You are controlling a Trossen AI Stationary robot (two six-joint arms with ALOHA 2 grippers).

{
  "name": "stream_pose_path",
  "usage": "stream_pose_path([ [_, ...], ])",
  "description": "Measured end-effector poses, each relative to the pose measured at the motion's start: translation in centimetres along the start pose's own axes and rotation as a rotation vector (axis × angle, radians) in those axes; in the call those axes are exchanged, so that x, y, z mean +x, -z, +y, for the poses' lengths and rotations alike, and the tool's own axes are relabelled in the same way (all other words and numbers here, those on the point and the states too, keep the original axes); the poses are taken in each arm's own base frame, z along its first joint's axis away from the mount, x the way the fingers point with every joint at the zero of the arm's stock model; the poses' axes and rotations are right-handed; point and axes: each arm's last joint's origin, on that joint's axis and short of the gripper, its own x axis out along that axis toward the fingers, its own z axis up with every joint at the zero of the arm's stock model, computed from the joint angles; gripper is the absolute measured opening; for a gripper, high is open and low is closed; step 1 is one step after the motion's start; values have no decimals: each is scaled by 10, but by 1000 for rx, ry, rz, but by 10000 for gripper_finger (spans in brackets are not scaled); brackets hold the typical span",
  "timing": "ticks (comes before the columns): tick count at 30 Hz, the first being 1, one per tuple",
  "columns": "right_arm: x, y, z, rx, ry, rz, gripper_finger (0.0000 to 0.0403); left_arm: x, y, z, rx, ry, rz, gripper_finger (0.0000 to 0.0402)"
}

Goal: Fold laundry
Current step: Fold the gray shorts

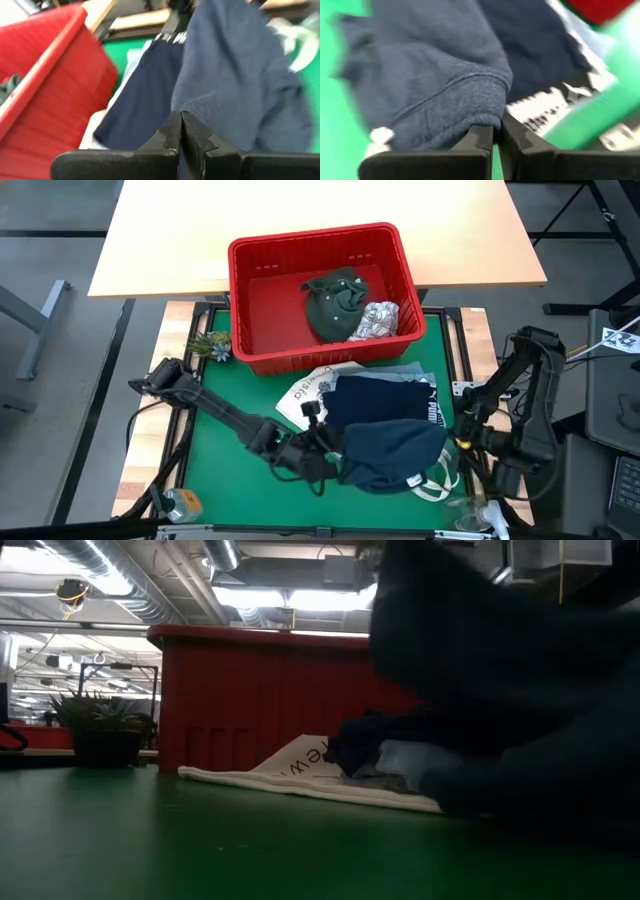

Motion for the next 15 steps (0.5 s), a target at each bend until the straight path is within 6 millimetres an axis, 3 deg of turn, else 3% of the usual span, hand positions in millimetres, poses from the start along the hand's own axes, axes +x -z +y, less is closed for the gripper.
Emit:
stream_pose_path([
  [6, 25, 3, -14, 21, 192, 46, 12, 37, 8, 17, 12, -85, 78, 0],
  [15, 54, -5, -25, 78, 336, 26, 12, 71, 10, 55, -12, -163, 163, 0],
])
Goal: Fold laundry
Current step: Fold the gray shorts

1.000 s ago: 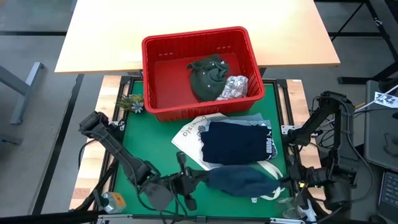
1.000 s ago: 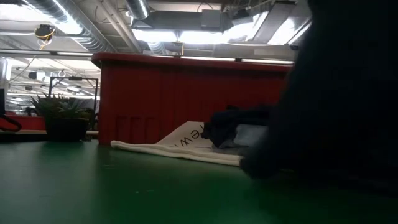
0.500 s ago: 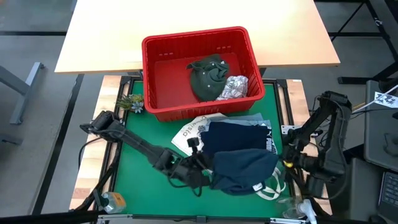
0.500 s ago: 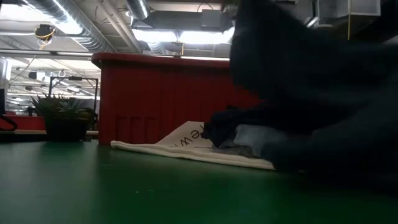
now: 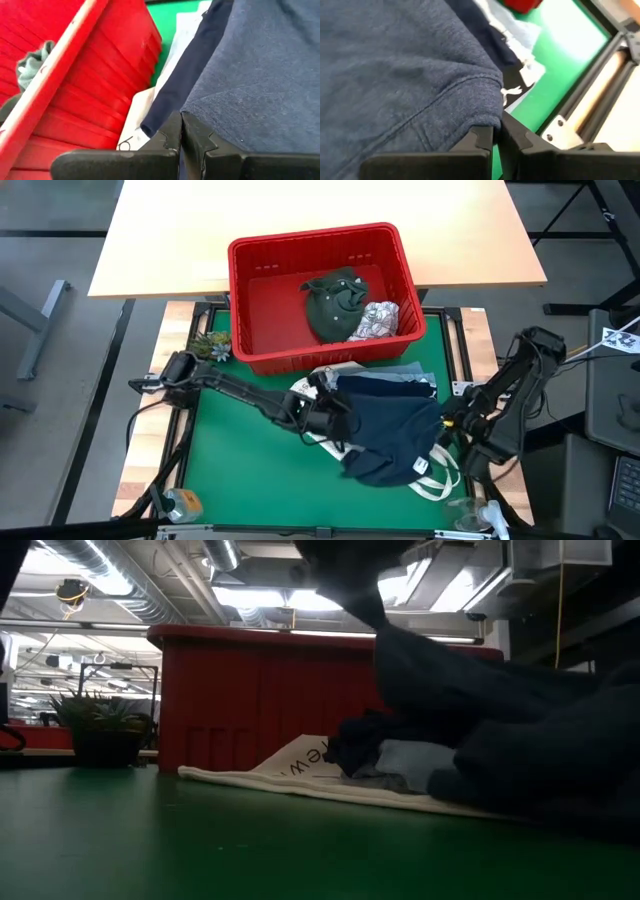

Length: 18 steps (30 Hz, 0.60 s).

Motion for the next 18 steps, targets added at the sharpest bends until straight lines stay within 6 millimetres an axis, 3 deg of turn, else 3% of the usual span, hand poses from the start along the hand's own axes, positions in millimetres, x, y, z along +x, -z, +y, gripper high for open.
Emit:
stream_pose_path([
  [7, 25, -4, -4, 6, 121, 26, 12, 27, 4, 9, -7, 26, 75, 0],
  [18, 30, -13, -3, 60, 149, 36, 12, 50, 13, 16, 6, 1, 142, 0],
])
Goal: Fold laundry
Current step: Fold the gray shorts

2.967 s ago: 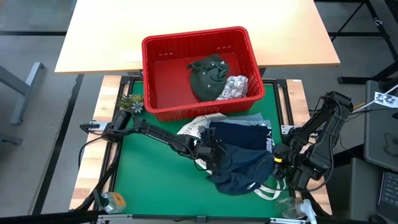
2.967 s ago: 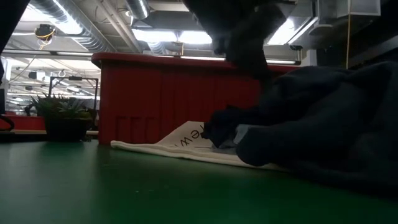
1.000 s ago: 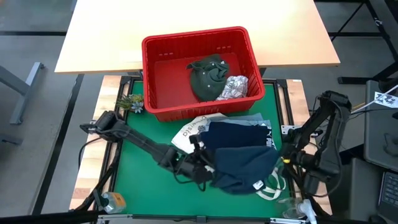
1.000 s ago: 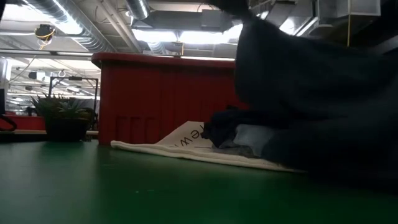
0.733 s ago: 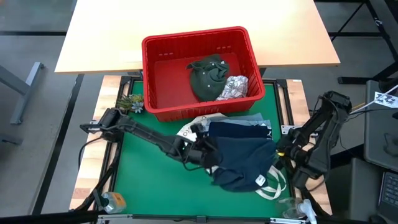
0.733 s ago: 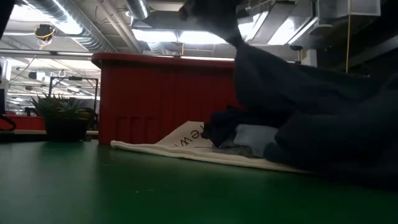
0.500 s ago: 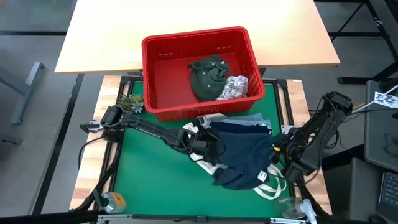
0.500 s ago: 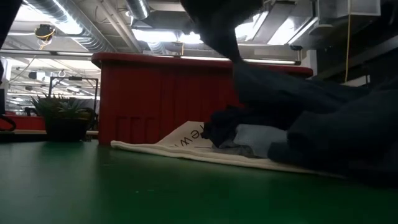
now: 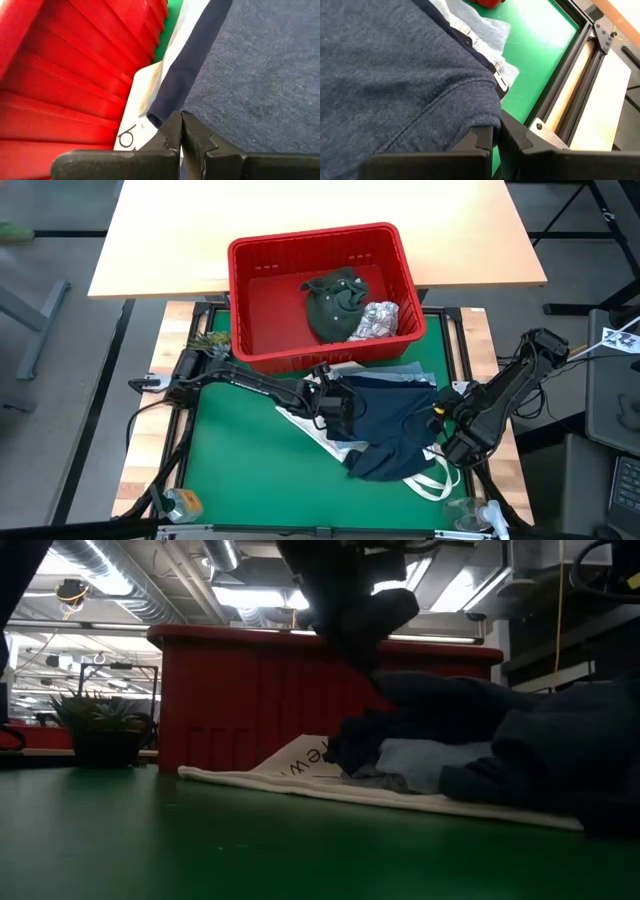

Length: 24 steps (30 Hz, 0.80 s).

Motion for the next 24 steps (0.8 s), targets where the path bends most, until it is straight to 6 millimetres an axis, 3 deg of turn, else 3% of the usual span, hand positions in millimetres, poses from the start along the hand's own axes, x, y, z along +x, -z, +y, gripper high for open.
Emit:
stream_pose_path([
  [11, 0, 0, 0, -1, -3, 0, 15, 7, 0, 4, -54, 8, 17, 4],
  [20, 0, 1, 4, 20, -39, 9, 91, 8, 0, 4, -59, 40, 29, 101],
  [24, 0, 2, 4, 21, -36, 49, 107, 5, -1, 5, -61, 63, 31, 127],
])
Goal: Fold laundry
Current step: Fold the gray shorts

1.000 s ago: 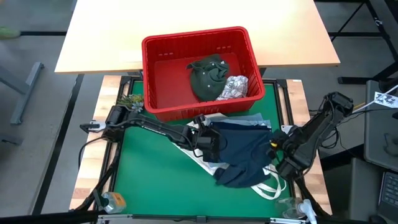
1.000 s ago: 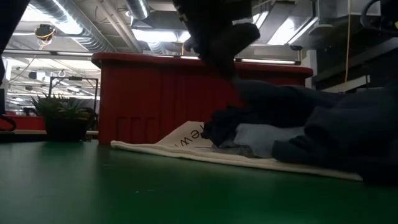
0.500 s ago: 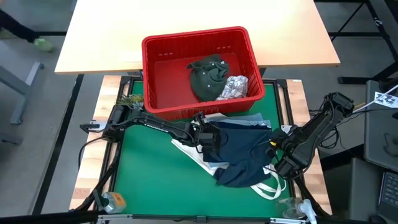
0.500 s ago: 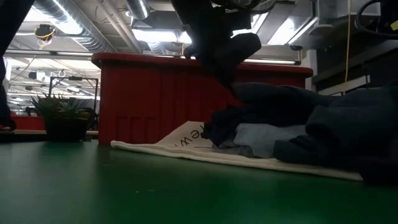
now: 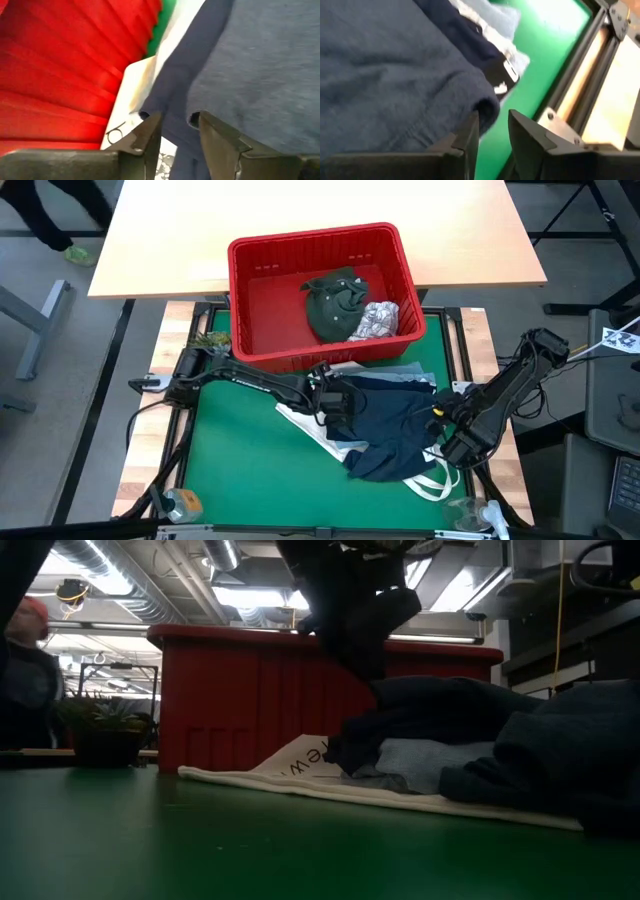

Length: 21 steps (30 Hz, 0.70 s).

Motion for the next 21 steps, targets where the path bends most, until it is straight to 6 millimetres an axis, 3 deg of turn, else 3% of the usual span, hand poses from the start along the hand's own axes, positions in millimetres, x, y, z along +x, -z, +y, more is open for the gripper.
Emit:
stream_pose_path([
  [13, -16, -3, -7, -87, 9, 208, 88, -41, -8, 6, -108, 367, 86, 121],
  [17, -22, -5, -3, -76, -35, 222, 88, -52, -2, -10, -123, 501, 144, 115],
  [21, -24, -5, 7, -94, -142, 214, 88, -66, 9, -31, -110, 519, 156, 111],
])
